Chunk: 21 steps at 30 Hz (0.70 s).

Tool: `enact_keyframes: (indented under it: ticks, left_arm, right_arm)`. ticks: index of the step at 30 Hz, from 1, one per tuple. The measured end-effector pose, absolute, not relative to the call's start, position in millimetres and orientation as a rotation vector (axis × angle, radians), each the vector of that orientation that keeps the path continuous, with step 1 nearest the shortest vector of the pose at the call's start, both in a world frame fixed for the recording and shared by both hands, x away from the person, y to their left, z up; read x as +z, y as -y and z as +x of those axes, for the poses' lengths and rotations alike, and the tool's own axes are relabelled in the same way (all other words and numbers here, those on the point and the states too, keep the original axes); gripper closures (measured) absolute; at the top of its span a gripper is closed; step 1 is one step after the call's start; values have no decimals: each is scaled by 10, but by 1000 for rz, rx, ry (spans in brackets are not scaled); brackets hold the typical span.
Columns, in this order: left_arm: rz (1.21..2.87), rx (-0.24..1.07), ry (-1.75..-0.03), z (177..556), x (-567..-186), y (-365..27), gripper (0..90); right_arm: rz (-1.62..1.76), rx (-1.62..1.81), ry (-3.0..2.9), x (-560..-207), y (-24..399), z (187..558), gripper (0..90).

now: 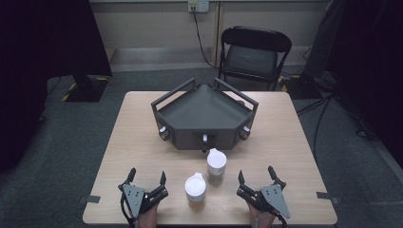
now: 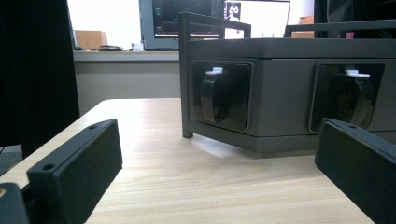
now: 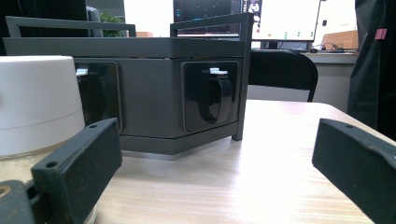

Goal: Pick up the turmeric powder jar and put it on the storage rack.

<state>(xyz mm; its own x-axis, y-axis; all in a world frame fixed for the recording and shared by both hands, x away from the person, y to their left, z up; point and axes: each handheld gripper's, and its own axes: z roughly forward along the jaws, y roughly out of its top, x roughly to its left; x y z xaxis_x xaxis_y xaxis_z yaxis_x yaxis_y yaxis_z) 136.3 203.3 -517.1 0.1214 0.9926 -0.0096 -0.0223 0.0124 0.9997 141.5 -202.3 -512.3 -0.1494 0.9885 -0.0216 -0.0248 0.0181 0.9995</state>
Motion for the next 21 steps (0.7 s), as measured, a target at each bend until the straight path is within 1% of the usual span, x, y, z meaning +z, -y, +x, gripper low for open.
enact_keyframes:
  ticks: [21]
  left_arm:
    - [1238, 1125, -1111, 1362, -5170, -2026, 3]
  right_arm:
    - [1104, 1322, -1304, -5132, 2030, 1410, 2]
